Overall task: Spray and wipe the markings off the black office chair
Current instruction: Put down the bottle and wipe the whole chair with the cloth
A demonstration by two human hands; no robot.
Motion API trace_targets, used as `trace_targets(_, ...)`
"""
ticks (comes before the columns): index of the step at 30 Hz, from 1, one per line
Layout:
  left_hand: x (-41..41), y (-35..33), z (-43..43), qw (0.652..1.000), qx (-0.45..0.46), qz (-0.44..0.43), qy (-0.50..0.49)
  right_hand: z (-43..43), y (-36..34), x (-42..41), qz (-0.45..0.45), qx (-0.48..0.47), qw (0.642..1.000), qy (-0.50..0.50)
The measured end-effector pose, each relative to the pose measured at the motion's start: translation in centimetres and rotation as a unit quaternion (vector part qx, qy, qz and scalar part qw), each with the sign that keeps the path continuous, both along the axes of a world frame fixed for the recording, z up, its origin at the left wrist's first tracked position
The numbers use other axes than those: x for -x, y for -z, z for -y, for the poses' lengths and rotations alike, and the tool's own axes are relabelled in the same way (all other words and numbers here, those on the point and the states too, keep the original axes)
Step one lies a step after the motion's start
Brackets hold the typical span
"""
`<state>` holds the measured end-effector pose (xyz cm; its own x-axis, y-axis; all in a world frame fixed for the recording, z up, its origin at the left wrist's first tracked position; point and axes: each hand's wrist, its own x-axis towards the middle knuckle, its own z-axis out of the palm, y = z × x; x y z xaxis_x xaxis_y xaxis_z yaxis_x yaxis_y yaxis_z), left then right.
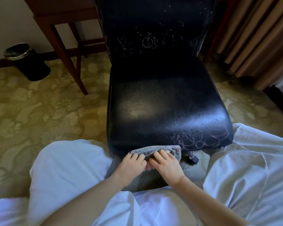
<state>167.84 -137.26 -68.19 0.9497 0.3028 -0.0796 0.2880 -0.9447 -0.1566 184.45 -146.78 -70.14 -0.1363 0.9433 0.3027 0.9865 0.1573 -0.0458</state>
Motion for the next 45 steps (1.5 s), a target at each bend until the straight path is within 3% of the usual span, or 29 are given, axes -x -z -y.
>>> trace_targets(5, -1.1, -0.4, -0.6, 0.995, -0.036, 0.085, 0.035, 0.0, 0.1, -0.6, -0.008, -0.009, 0.999, 0.050)
trace_targets(8, -2.1, -1.5, -1.4, 0.985, -0.036, 0.170, 0.026, -0.4, -1.1, -1.6, -0.031, -0.022, 0.996, 0.087)
trace_targets(11, -3.0, -3.0, -2.1, 0.980, -0.031, 0.196, 0.005, -0.8, -2.4, -3.2, -0.053, -0.010, 0.994, 0.093)
trace_targets(15, -4.3, -4.4, -3.3, 0.981, -0.005, 0.188, -0.044, -2.2, -4.5, -5.0, -0.090, 0.026, 0.989, 0.110)
trace_targets(22, -8.1, -7.1, -5.5, 0.979, 0.027, 0.161, -0.126, -5.2, -7.2, -8.1, -0.112, -0.001, 0.980, 0.162)
trace_targets(27, -12.4, -8.1, -6.9, 0.970, 0.104, 0.160, -0.152, -7.0, -8.7, -11.9, -0.123, 0.049, 0.970, 0.204)
trace_targets(30, -13.0, -8.2, -6.6, 0.969, 0.118, 0.163, -0.142, -6.6, -8.9, -12.9, -0.129, 0.095, 0.969, 0.188)
trace_targets(38, -10.7, -6.7, -2.2, 0.980, 0.120, 0.147, -0.069, -1.2, -7.3, -11.0, -0.102, 0.098, 0.976, 0.167)
trace_targets(45, -10.0, -2.5, 2.3, 0.991, 0.057, 0.121, -0.009, 2.7, -5.0, -8.6, -0.050, 0.085, 0.984, 0.149)
